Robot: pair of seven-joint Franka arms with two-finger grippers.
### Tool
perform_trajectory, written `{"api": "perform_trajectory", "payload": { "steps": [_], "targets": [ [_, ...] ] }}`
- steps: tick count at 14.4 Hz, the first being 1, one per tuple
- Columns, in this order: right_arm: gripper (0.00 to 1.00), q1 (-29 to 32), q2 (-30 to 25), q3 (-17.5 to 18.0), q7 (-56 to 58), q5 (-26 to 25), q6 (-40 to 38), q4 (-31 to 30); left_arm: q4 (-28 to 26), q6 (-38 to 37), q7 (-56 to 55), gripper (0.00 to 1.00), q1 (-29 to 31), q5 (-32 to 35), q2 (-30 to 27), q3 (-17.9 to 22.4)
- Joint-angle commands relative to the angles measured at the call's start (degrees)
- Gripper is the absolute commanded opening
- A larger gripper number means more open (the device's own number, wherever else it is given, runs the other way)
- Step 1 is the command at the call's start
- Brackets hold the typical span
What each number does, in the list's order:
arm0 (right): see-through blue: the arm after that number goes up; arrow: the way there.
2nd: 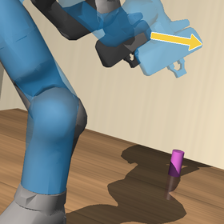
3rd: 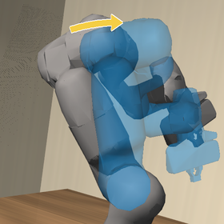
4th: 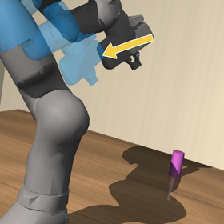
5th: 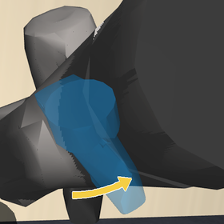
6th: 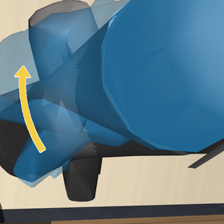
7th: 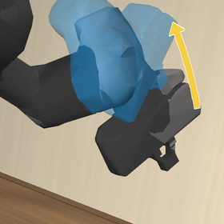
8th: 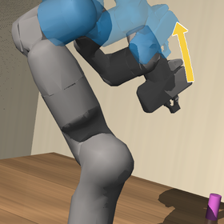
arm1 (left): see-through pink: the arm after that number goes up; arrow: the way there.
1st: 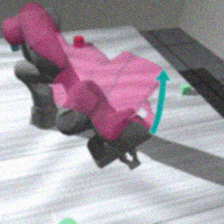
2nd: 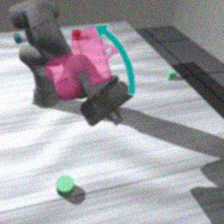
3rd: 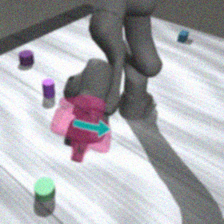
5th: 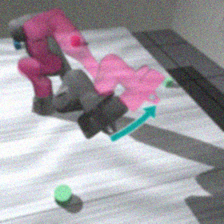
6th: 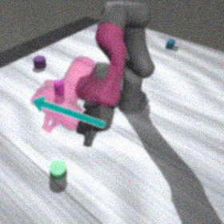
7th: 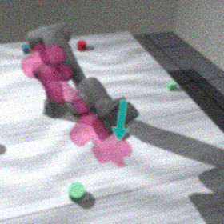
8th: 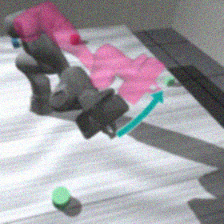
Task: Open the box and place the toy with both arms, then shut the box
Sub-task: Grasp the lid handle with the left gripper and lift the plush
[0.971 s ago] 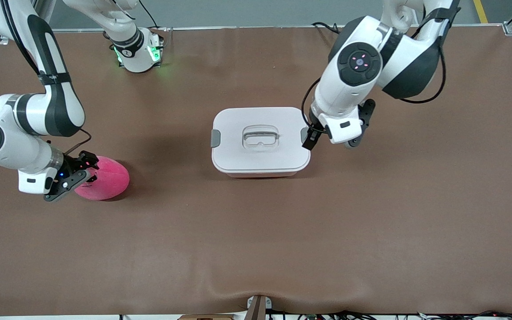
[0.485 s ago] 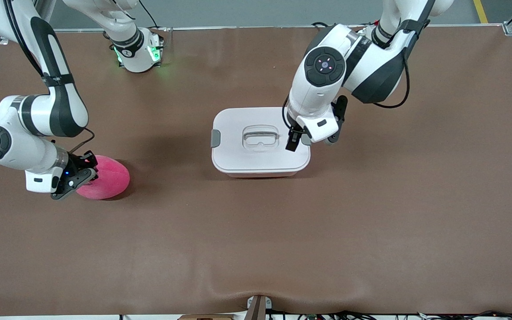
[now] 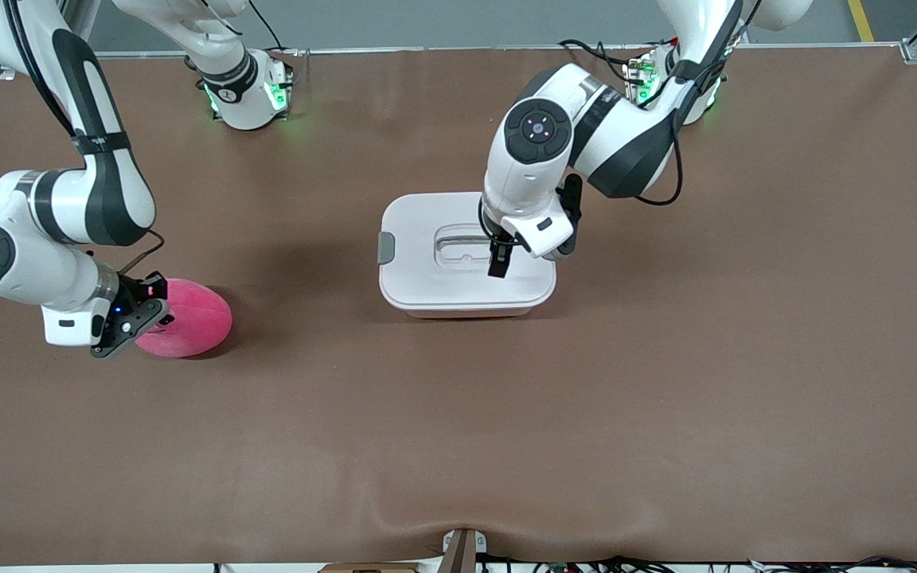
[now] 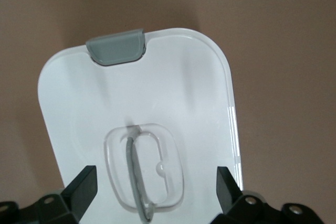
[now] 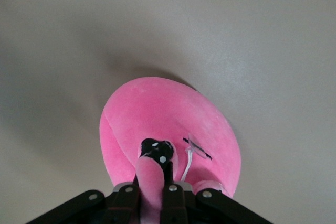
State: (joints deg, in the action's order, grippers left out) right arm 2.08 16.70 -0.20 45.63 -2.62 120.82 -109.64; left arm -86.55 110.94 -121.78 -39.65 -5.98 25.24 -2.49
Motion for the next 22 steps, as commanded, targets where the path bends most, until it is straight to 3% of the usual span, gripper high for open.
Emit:
{"api": "perform_trajectory", "payload": {
  "steps": [1,6,11,15,16,18,20,22],
  "targets": [
    [0.0,0.6,-0.9,0.1,4.8,-0.8,-0.6,1.8,1.5,1.5,-3.6,1.0,-2.3,-1.0,2.3,0.6],
    [0.0,0.9,-1.3,-0.2,16.8,-1.9,-0.5,5.1,1.2,4.5,-10.7,1.0,-4.1,-0.5,4.2,0.6],
    [0.0,0.2,-3.6,0.4,24.8,-8.0,-0.4,6.1,-0.6,4.7,-13.2,1.0,-6.0,-0.3,4.9,0.6],
    [0.0,-1.1,-6.8,0.5,36.3,-8.0,-0.8,5.8,-3.3,6.0,-13.3,1.0,-6.8,1.1,4.3,0.6],
    [0.0,-1.1,-7.4,0.5,38.8,-8.0,-2.3,5.8,-3.4,6.0,-13.3,0.89,-6.8,1.1,4.1,0.6],
    [0.0,-1.5,-7.7,0.5,45.3,-8.1,-2.9,5.8,-3.1,6.0,-13.3,0.37,-6.8,1.1,3.9,0.6],
    [0.0,-1.5,-8.2,0.5,49.0,-8.0,-3.1,5.6,-3.1,6.0,-13.7,0.02,-6.8,1.1,3.8,0.6],
    [0.0,-1.5,-8.7,0.4,51.6,-8.1,-4.2,5.5,-3.0,6.0,-14.5,0.0,-6.8,1.1,3.9,0.6]
  ]
}}
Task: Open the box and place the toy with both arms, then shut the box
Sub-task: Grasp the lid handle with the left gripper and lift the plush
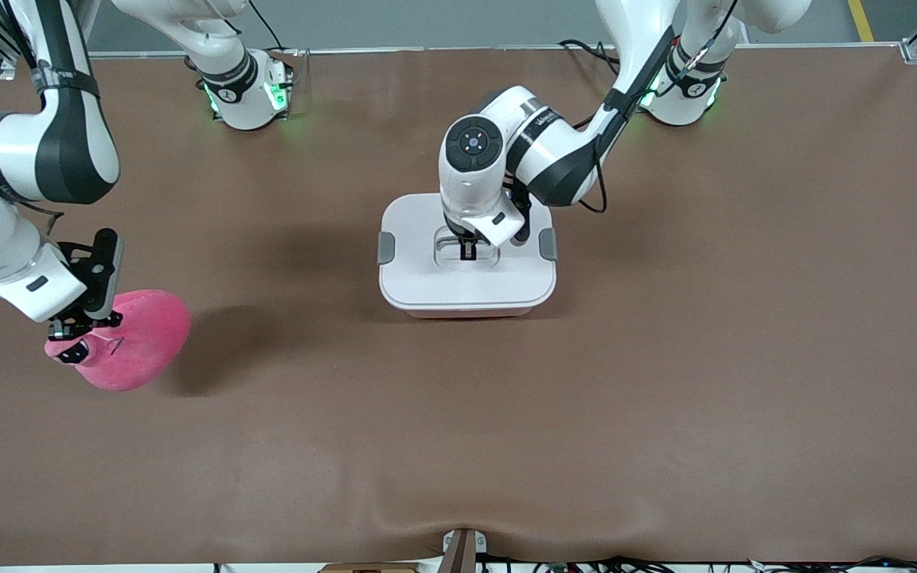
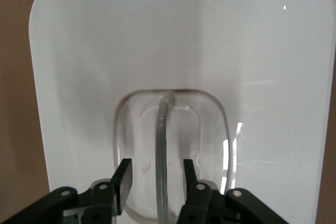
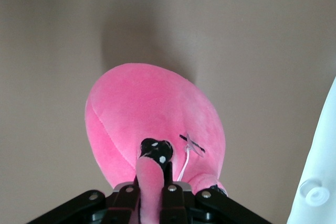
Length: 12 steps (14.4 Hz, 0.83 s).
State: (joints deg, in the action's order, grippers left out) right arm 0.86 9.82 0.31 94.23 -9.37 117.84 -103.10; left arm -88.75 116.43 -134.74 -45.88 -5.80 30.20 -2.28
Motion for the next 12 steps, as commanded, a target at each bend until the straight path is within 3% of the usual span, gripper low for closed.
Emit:
{"api": "perform_trajectory", "payload": {
  "steps": [1,7,9,12],
  "targets": [
    [0.0,-0.2,-1.8,-0.1,3.6,-1.3,-1.6,-1.1,-0.7,0.6,-1.6,0.0,-0.6,1.0,-1.1,0.4],
    [0.0,-0.9,-1.8,-0.1,4.7,-1.8,-1.2,-1.0,-0.7,0.3,-1.7,0.0,-0.7,1.0,-2.2,0.4],
    [0.0,-1.4,-1.9,-0.1,8.4,-6.3,-0.5,0.4,-0.7,0.3,-1.7,0.0,-0.5,1.0,-2.6,0.4],
    [0.0,-1.5,-2.2,-0.1,11.7,-6.4,-0.9,0.7,-0.6,0.1,-1.5,0.0,-0.6,1.2,-3.2,0.7]
  ]
}}
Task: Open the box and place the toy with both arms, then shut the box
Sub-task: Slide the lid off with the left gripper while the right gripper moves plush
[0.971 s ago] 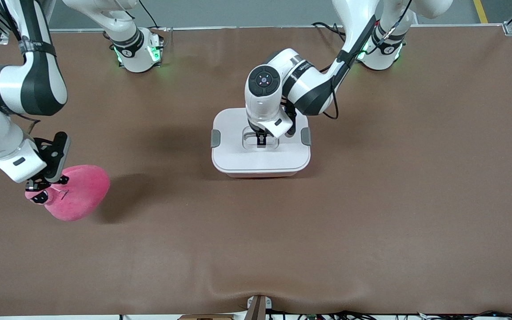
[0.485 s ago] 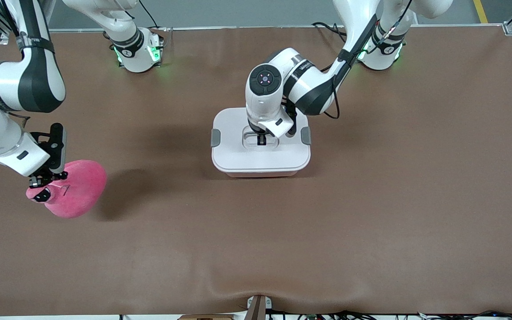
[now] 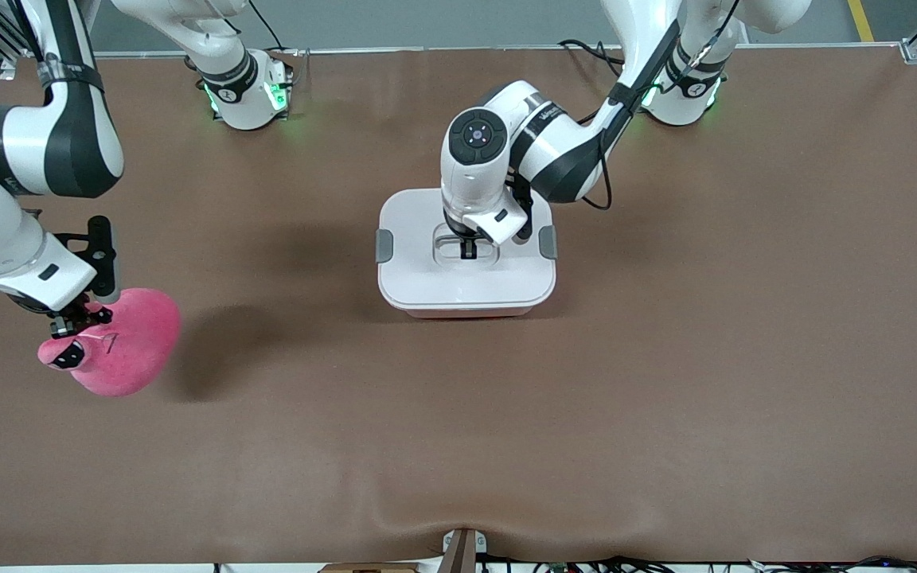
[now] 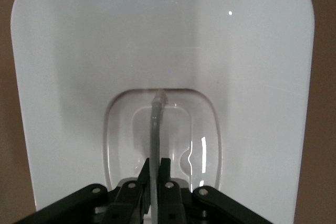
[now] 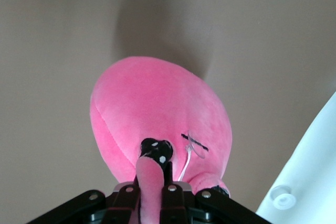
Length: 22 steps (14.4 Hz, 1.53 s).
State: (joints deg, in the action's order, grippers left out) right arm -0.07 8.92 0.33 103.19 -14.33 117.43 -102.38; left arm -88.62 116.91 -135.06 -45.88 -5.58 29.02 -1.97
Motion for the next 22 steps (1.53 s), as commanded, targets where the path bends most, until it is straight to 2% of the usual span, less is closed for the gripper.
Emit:
{"api": "perform_trajectory", "payload": {
  "steps": [1,4,8,11,14,16,19,22],
  "targets": [
    [0.0,-1.1,-1.3,0.0,3.0,-1.4,-0.7,-0.1,-0.8,-0.5,-1.3,0.0,-0.5,1.8,-2.6,0.2],
    [0.0,-4.4,-1.5,0.0,4.8,-1.7,-1.2,0.0,-0.8,-1.3,-1.2,0.0,0.0,2.9,-4.0,0.3],
    [0.0,-8.2,-0.9,-0.1,12.2,-2.1,-1.3,3.7,-1.0,-1.4,-1.0,0.0,0.4,4.7,-4.8,0.6],
    [0.0,-10.9,-1.2,0.0,14.8,-2.1,-7.7,3.8,-1.3,-2.1,-0.3,0.0,2.2,5.1,-5.6,0.6],
    [0.0,-18.4,-1.5,-0.1,14.2,-3.5,-11.5,4.6,-1.6,-2.2,1.8,0.0,4.0,5.2,-5.9,0.6],
    [0.0,-24.5,-1.5,-0.1,10.6,-6.6,-16.0,4.9,-3.0,-2.2,5.1,0.0,6.2,5.2,-6.6,0.6],
    [0.0,-35.8,-1.0,0.0,-3.8,-15.0,-22.9,4.9,-4.8,-2.2,10.7,0.0,9.6,5.1,-8.0,0.5],
    [0.0,-42.4,-0.8,0.0,-11.6,-17.7,-26.1,4.6,-5.8,-2.2,13.1,0.0,12.6,5.2,-9.6,0.5]
  ]
}}
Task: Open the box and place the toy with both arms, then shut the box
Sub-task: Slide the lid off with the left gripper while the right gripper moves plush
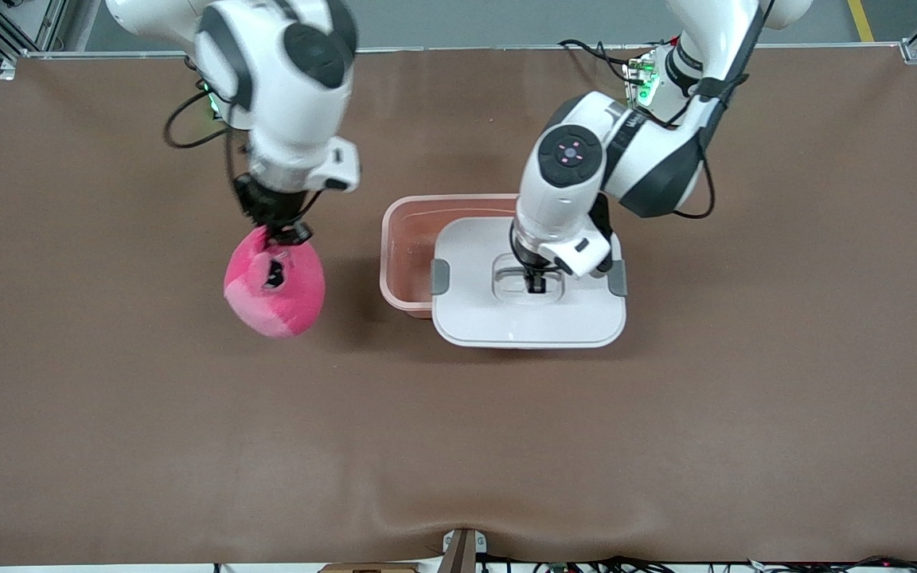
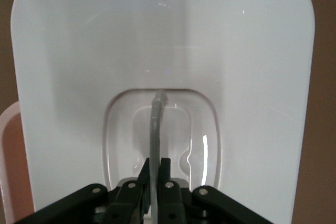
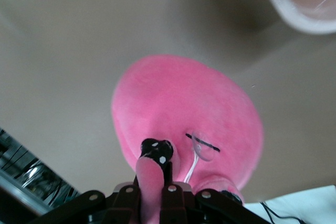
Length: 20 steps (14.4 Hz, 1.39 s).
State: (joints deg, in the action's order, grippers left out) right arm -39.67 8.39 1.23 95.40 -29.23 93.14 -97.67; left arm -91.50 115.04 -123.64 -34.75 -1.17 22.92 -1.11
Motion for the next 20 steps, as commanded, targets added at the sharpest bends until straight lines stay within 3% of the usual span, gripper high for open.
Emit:
{"api": "perform_trajectory", "payload": {
  "steps": [1,6,11,20],
  "targets": [
    [0.0,-4.2,-0.2,-0.9,-5.6,-3.2,-2.6,-0.2,-3.3,-0.3,2.3,0.0,2.7,0.8,-4.2,-0.5],
    [0.0,-10.1,2.1,-1.0,-13.2,-5.7,-5.4,2.1,-5.6,-0.2,4.4,0.0,6.9,0.8,-6.2,-0.4],
    [0.0,-14.6,15.1,-1.1,-15.9,-8.6,-12.6,17.0,-10.2,1.2,9.1,0.0,10.6,0.8,-9.6,-0.6],
    [0.0,-20.4,22.4,-1.0,-16.4,-8.0,-12.7,23.1,-14.2,1.3,16.0,0.0,17.3,0.7,-12.7,-0.7]
  ]
}}
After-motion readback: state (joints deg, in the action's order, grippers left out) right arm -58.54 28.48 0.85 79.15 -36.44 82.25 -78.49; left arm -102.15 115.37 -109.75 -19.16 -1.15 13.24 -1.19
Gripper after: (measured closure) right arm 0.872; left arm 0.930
